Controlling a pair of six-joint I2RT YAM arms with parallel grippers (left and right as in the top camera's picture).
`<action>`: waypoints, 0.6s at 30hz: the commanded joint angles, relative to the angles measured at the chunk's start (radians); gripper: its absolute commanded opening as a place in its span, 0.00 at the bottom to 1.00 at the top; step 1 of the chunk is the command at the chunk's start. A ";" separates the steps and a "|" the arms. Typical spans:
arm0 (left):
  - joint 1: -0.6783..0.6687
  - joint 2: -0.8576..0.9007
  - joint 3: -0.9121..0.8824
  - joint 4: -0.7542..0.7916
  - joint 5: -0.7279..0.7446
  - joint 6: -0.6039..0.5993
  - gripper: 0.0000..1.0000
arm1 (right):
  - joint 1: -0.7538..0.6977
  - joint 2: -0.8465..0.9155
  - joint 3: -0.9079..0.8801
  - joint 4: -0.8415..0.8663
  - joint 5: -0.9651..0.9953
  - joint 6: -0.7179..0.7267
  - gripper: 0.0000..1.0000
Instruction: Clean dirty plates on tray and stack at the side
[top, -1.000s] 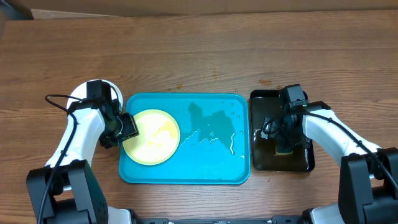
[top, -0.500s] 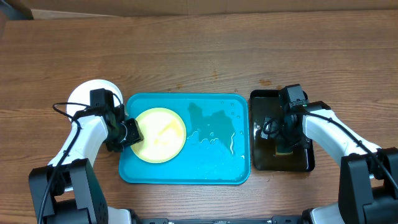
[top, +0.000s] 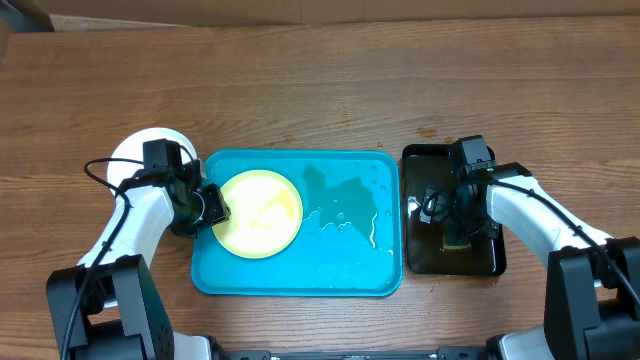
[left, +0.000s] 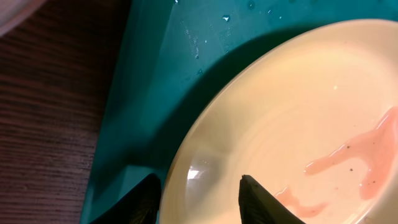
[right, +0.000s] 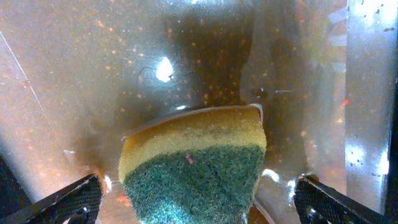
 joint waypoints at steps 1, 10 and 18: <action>-0.026 0.004 -0.026 -0.004 -0.020 0.016 0.42 | 0.004 0.006 -0.005 0.006 0.010 -0.003 1.00; -0.059 0.004 -0.045 0.004 -0.128 -0.024 0.22 | 0.004 0.006 -0.005 0.006 0.010 -0.003 1.00; -0.059 -0.009 0.154 -0.172 -0.126 -0.035 0.04 | 0.004 0.006 -0.005 0.006 0.010 -0.003 1.00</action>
